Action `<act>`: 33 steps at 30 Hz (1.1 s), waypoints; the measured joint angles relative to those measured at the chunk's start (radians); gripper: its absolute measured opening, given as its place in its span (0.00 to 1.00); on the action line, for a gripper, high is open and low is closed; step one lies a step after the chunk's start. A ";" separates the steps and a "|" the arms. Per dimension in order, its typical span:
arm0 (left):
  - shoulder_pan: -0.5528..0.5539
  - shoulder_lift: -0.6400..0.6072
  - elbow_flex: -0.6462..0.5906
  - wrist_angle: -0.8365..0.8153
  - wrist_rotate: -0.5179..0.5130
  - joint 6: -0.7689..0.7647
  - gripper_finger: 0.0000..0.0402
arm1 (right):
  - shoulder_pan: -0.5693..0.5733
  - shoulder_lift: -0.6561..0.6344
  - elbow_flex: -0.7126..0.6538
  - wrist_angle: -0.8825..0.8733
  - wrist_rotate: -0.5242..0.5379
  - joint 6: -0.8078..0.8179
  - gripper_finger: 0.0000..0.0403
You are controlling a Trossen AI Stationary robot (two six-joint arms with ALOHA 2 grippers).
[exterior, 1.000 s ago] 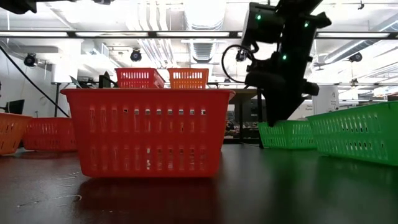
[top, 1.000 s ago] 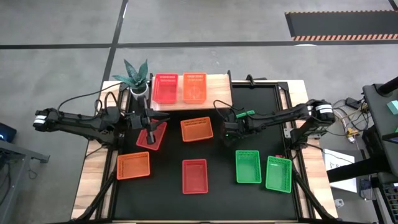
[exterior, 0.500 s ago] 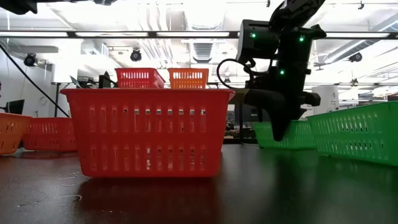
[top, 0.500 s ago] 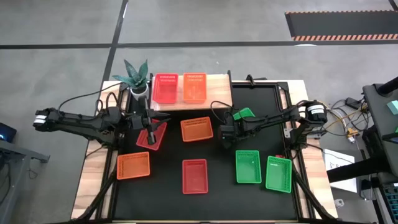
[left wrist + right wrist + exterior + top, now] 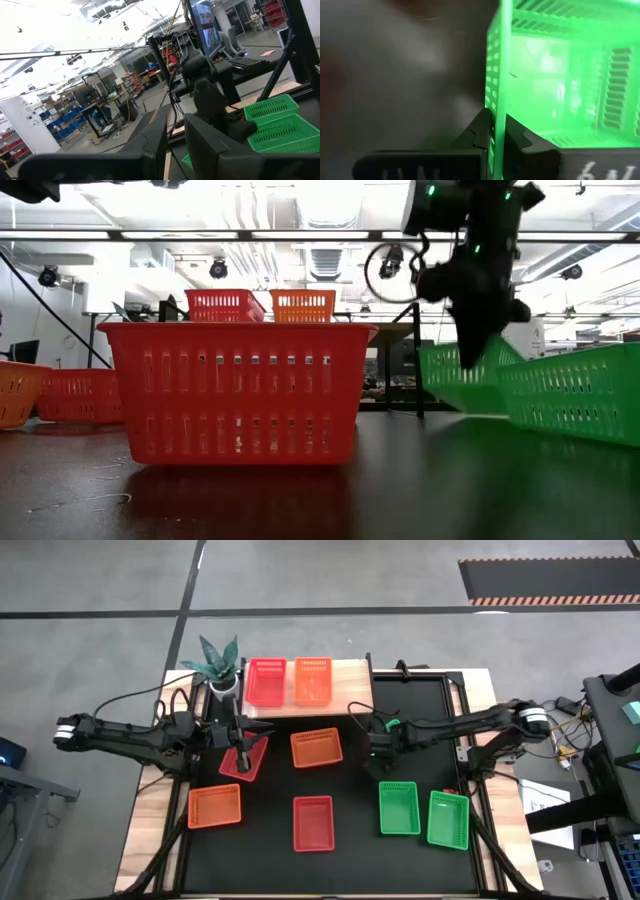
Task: Stack baskets on shelf by color
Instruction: Put the top green basket on the shelf
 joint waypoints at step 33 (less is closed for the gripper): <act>0.000 0.000 0.000 0.000 0.000 0.002 0.13 | 0.187 -0.275 0.085 0.573 -0.161 -0.835 0.03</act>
